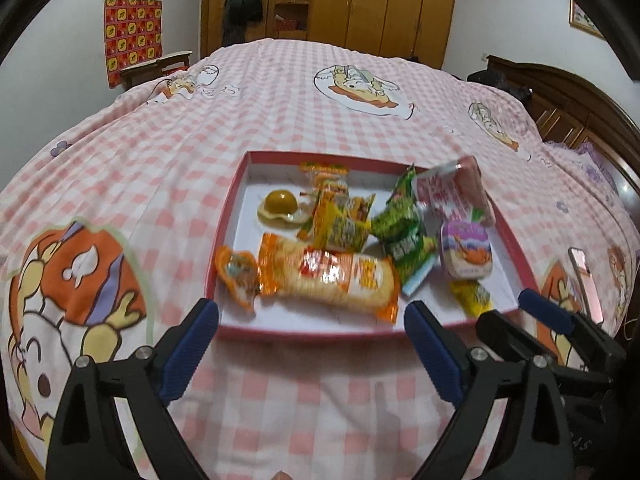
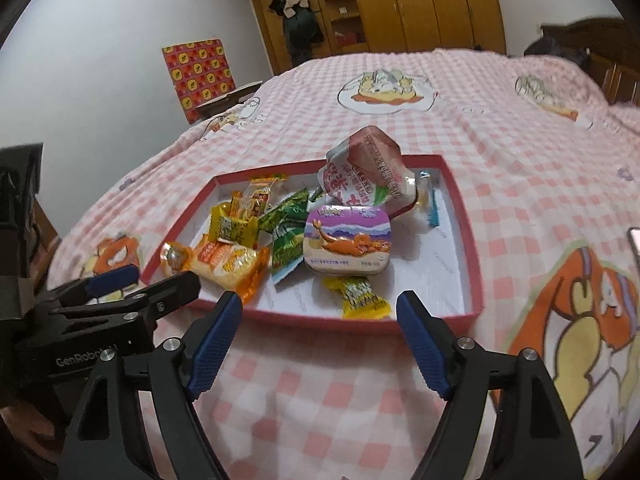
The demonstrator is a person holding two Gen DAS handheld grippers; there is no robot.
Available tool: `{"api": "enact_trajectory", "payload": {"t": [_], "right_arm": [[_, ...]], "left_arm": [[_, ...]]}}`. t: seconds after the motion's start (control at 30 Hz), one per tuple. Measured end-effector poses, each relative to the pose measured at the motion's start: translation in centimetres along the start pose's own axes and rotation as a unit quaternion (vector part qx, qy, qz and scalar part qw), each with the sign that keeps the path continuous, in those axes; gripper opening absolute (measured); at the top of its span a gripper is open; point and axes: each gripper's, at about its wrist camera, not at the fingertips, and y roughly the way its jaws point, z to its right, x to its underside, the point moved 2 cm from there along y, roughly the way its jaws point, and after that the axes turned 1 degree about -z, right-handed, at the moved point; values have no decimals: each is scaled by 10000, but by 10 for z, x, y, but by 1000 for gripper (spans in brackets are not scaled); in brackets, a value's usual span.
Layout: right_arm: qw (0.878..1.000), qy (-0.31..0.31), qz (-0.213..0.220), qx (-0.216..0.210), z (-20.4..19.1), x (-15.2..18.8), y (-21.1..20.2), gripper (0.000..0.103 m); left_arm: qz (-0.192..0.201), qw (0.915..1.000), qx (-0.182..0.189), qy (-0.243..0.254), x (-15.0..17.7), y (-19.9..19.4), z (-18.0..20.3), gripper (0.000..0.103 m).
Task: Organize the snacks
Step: 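Withdraw both open tools from the tray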
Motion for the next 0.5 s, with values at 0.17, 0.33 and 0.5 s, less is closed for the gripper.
{"api": "enact_trajectory", "payload": {"t": [0.17,0.33,0.5], "right_arm": [[9999,35,-103,21,0,15,-3,81],[9996,33,-252,144,3,24,4,81],[9988,112,-352,310,9,31,11,81]], "left_arm": [[52,9999,-122,96,15,-4,3,96],[-68,9995,-257,180,25,6,4,96],[-335,9992,-184,64,33,20,3,96]]}}
